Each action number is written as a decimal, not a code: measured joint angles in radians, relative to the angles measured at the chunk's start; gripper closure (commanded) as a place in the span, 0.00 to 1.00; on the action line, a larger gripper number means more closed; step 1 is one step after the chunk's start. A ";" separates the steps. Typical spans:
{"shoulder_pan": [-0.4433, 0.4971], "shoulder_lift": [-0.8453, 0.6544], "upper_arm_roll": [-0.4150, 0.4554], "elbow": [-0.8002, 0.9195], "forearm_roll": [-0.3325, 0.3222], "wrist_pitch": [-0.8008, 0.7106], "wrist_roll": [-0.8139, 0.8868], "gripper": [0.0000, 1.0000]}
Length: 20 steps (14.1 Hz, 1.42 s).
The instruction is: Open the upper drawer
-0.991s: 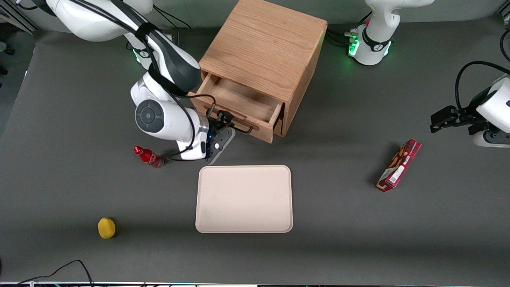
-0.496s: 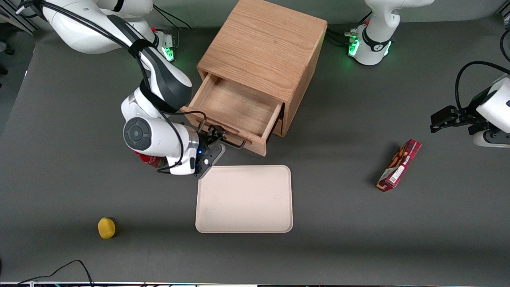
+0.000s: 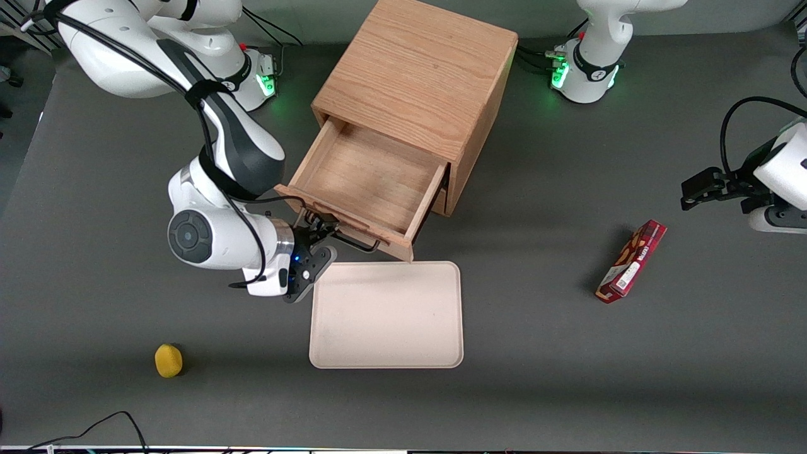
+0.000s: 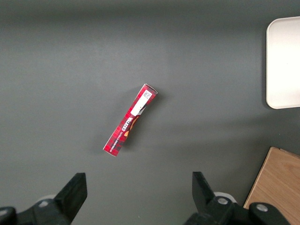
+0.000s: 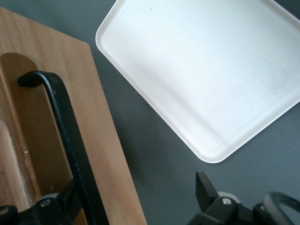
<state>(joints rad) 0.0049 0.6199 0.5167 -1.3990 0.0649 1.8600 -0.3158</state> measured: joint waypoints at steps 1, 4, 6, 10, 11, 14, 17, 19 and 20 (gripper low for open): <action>0.000 0.009 -0.005 0.014 -0.002 -0.013 -0.001 0.00; 0.000 0.040 -0.011 0.076 -0.015 -0.072 -0.003 0.00; 0.000 0.053 -0.014 0.101 -0.019 -0.084 -0.003 0.00; 0.006 0.051 -0.014 0.149 -0.025 -0.136 -0.003 0.00; 0.008 0.042 -0.014 0.168 -0.025 -0.159 -0.002 0.00; 0.011 -0.037 -0.012 0.209 -0.027 -0.219 0.029 0.00; 0.005 -0.174 -0.013 0.216 -0.027 -0.300 0.223 0.00; -0.005 -0.251 -0.023 0.214 -0.029 -0.365 0.441 0.00; -0.008 -0.281 -0.049 0.213 -0.033 -0.379 0.554 0.00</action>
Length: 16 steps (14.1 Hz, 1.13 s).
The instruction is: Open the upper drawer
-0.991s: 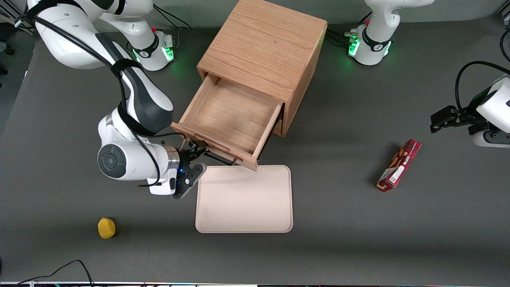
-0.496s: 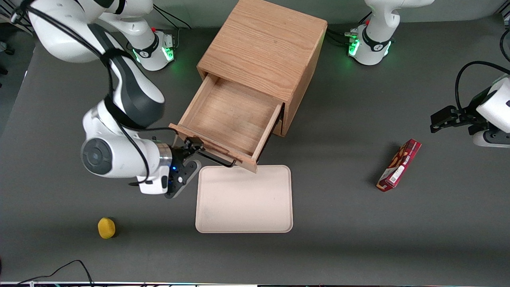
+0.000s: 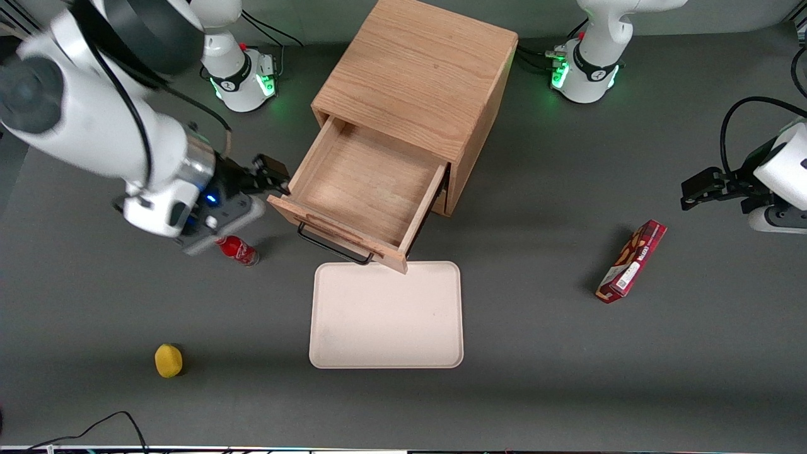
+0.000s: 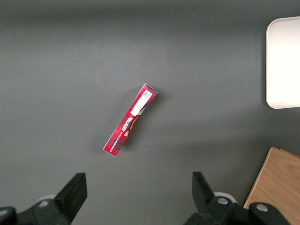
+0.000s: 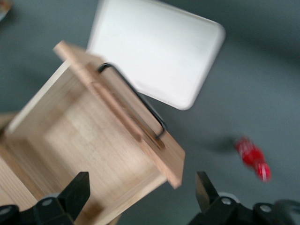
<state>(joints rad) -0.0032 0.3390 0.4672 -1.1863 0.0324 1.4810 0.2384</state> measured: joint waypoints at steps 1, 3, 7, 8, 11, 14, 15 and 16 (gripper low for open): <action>-0.002 -0.025 -0.047 -0.002 -0.003 -0.007 0.084 0.00; -0.011 -0.062 -0.160 -0.006 -0.006 -0.035 0.127 0.00; -0.027 -0.146 -0.247 -0.065 -0.092 -0.086 0.127 0.00; -0.027 -0.180 -0.267 -0.110 -0.101 -0.081 0.127 0.00; -0.032 -0.284 -0.341 -0.287 -0.088 0.002 0.112 0.00; -0.032 -0.409 -0.351 -0.512 -0.066 0.128 0.110 0.00; -0.031 -0.453 -0.350 -0.575 -0.048 0.153 0.110 0.00; -0.029 -0.493 -0.349 -0.623 -0.036 0.167 0.099 0.00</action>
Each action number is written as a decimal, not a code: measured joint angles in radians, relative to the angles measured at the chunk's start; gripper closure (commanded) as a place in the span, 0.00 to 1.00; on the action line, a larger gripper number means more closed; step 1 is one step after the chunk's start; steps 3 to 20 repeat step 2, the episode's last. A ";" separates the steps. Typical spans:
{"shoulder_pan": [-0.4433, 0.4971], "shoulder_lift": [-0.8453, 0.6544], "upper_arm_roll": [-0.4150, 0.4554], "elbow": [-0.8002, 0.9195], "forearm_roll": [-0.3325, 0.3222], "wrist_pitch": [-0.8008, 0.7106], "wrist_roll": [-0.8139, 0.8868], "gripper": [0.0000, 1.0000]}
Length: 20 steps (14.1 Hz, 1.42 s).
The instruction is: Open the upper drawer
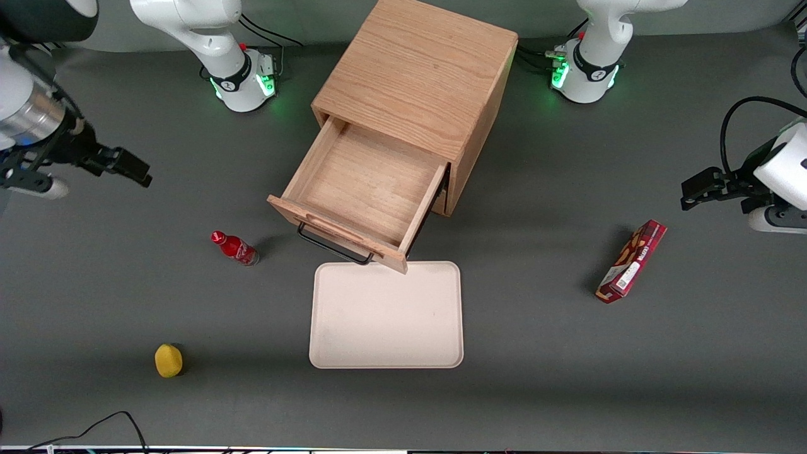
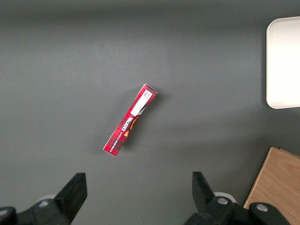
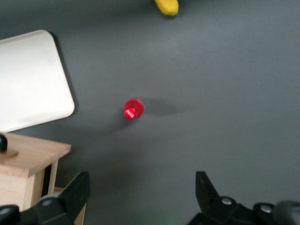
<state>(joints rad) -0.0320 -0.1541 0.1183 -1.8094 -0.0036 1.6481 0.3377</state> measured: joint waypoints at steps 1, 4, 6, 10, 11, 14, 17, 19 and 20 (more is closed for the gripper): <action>0.002 -0.028 0.002 -0.027 0.005 0.002 -0.020 0.00; 0.002 -0.045 0.004 -0.037 0.007 0.002 -0.032 0.00; 0.002 -0.045 0.004 -0.037 0.007 0.002 -0.032 0.00; 0.002 -0.045 0.004 -0.037 0.007 0.002 -0.032 0.00; 0.002 -0.045 0.004 -0.037 0.007 0.002 -0.032 0.00; 0.002 -0.045 0.004 -0.037 0.007 0.002 -0.032 0.00; 0.002 -0.045 0.004 -0.037 0.007 0.002 -0.032 0.00; 0.002 -0.045 0.004 -0.037 0.007 0.002 -0.032 0.00; 0.002 -0.045 0.004 -0.037 0.007 0.002 -0.032 0.00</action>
